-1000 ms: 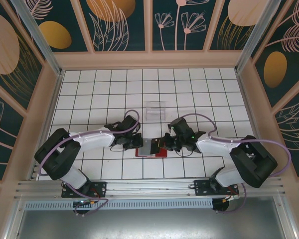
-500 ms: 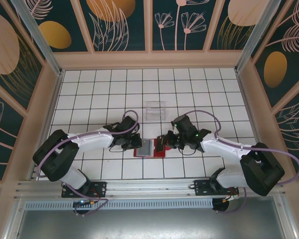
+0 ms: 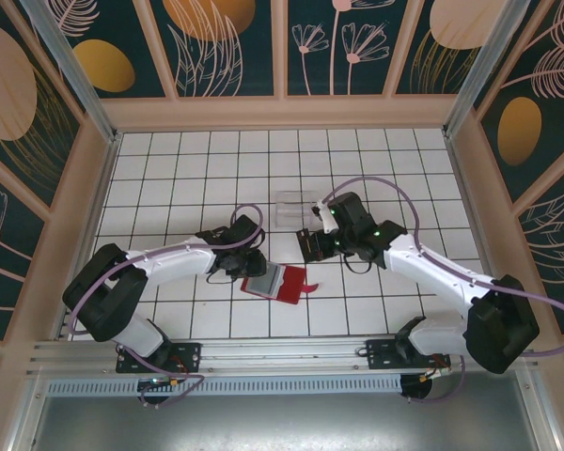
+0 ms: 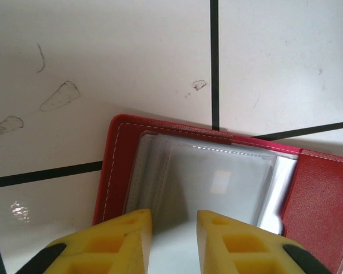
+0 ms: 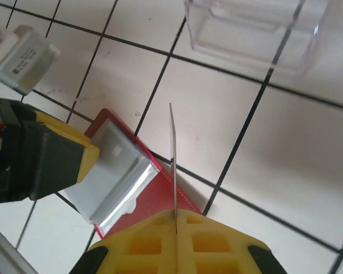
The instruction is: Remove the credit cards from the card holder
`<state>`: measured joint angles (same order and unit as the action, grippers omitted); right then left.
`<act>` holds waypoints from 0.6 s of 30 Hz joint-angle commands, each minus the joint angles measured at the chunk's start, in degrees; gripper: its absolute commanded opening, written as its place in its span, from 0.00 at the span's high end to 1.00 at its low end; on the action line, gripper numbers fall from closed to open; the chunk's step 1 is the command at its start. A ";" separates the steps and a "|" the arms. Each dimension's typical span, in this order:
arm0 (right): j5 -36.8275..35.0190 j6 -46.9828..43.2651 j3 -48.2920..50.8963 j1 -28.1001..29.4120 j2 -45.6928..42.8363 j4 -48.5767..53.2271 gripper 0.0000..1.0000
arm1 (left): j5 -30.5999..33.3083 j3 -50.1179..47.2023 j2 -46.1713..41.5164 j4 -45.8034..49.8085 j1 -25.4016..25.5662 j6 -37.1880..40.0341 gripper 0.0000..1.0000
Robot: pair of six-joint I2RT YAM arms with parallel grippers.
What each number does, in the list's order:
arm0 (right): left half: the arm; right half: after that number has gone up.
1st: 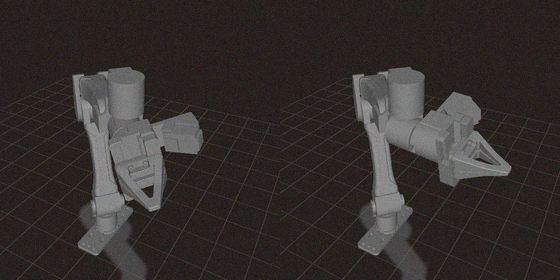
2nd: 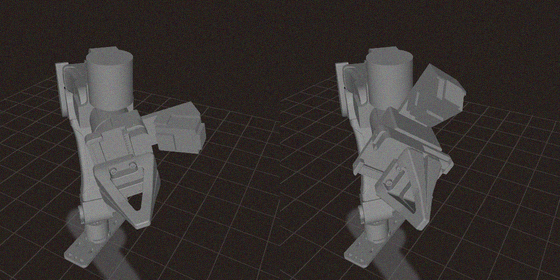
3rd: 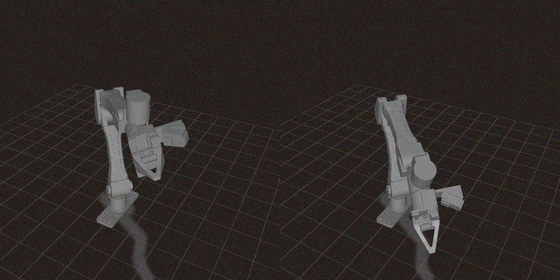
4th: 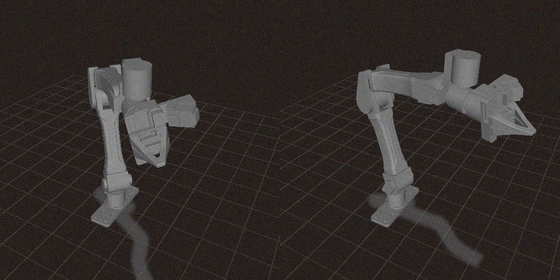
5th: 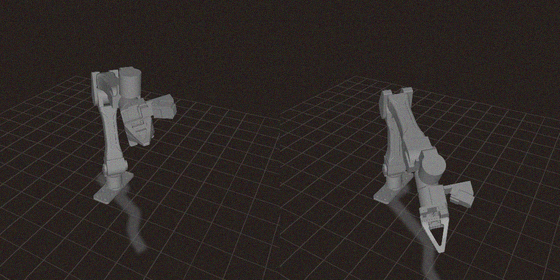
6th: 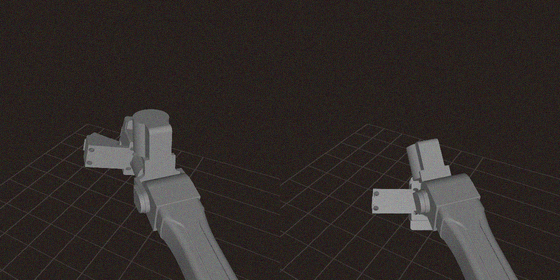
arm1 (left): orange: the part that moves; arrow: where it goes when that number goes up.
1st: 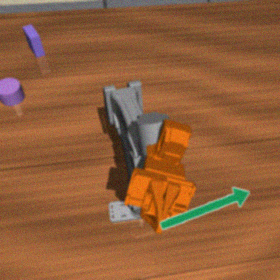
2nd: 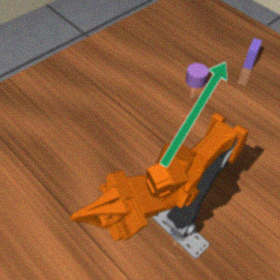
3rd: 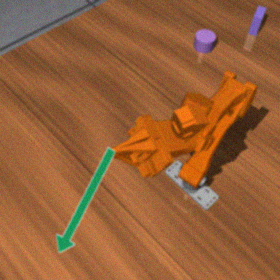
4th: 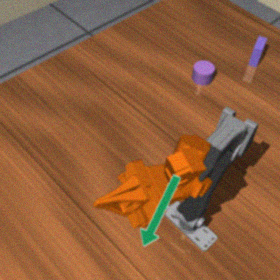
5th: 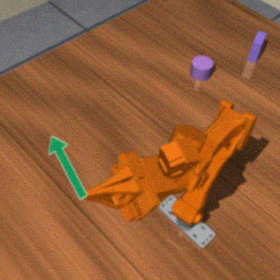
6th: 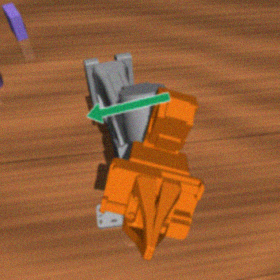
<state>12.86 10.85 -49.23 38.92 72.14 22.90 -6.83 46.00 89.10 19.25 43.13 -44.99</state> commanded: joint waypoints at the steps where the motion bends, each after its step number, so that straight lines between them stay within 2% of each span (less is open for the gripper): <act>1: -0.81 -18.60 -4.83 -0.21 0.66 6.72 0.96 | 1.44 0.90 0.57 2.55 -0.10 1.22 0.72; 4: -2.44 -29.15 -7.68 0.39 2.48 9.77 0.96 | 1.39 0.31 0.55 2.64 -0.07 1.05 0.72; 8: -4.41 -40.44 -12.14 0.37 5.26 12.68 1.00 | -0.47 -1.73 -0.04 1.63 -0.09 0.34 0.71; 12: -6.59 -46.24 -16.00 0.24 8.39 12.57 1.00 | -3.25 -4.34 -1.20 -0.94 -0.07 -0.52 0.71; 18: -6.02 -51.60 -20.75 -0.42 12.85 13.06 1.00 | -4.68 -6.36 -2.67 -2.02 -0.07 -1.99 0.71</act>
<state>7.49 -34.94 -67.46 39.00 83.68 34.17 -9.67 41.47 86.91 15.99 43.13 -45.69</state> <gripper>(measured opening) 0.051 0.289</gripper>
